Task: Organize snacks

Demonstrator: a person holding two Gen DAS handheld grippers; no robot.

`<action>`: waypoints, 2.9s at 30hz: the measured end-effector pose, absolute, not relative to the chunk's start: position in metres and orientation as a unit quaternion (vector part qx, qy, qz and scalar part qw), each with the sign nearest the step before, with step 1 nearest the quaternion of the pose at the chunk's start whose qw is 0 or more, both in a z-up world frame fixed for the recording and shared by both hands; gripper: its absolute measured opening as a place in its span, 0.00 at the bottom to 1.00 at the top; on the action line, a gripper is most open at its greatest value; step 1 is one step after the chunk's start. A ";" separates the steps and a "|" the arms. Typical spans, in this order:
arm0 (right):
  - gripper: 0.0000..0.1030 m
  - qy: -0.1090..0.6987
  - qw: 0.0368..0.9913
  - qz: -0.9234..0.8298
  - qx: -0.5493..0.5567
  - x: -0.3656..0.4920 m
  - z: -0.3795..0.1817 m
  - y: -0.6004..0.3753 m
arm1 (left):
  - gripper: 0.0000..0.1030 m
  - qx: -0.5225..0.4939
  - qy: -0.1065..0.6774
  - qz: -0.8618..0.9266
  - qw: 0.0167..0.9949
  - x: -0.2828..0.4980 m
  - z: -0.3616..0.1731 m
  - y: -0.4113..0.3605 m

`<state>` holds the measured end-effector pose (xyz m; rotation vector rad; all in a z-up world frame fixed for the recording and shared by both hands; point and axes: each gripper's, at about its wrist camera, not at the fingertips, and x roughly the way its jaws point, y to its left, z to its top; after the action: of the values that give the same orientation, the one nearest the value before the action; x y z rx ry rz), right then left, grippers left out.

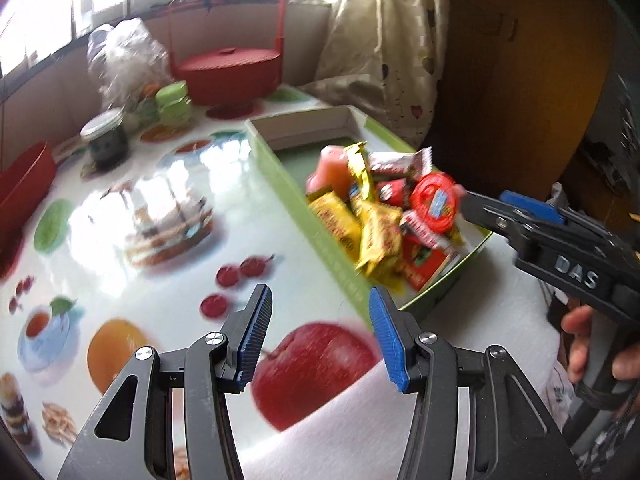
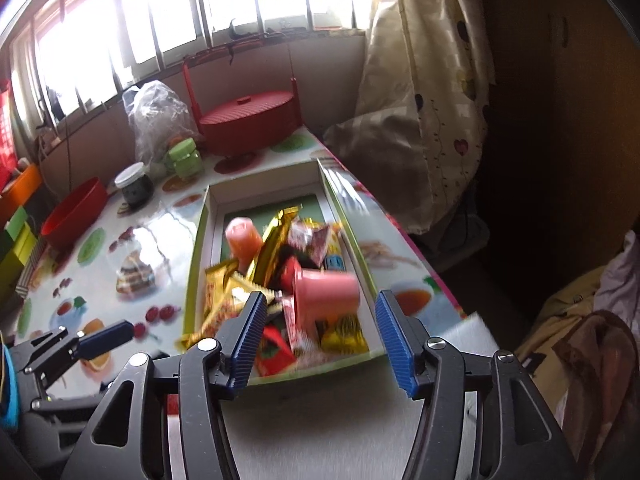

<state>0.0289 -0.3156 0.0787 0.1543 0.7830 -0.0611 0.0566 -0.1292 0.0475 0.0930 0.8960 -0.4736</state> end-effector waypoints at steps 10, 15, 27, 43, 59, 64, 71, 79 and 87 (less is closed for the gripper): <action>0.57 0.418 0.905 -0.055 0.062 -0.003 0.049 -0.300 | 0.50 0.051 0.449 -0.215 0.866 0.040 0.022 -0.118; 0.57 0.427 0.900 -0.050 0.069 -0.011 0.036 -0.295 | 0.50 0.054 0.453 -0.211 0.864 0.037 0.017 -0.120; 0.60 0.423 0.903 -0.063 0.048 -0.013 0.024 -0.283 | 0.50 0.047 0.445 -0.204 0.871 0.033 0.015 -0.120; 0.60 0.415 0.906 -0.064 0.050 -0.015 0.023 -0.283 | 0.51 0.059 0.434 -0.189 0.879 0.028 0.014 -0.124; 0.60 0.414 0.907 -0.065 0.049 -0.015 0.023 -0.283 | 0.51 0.056 0.434 -0.188 0.879 0.029 0.014 -0.123; 0.60 0.414 0.907 -0.065 0.049 -0.015 0.023 -0.284 | 0.51 0.055 0.434 -0.189 0.879 0.029 0.014 -0.123; 0.60 0.414 0.907 -0.065 0.048 -0.015 0.022 -0.283 | 0.51 0.055 0.434 -0.189 0.879 0.029 0.014 -0.123; 0.60 0.413 0.907 -0.065 0.049 -0.016 0.022 -0.283 | 0.51 0.056 0.434 -0.189 0.879 0.029 0.014 -0.123; 0.60 0.413 0.907 -0.065 0.048 -0.016 0.022 -0.283 | 0.51 0.056 0.433 -0.189 0.880 0.029 0.015 -0.123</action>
<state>-0.0158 -0.2832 0.0222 0.0995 0.8533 -0.1346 0.0288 -0.1230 0.0146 0.1162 0.9033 -0.3930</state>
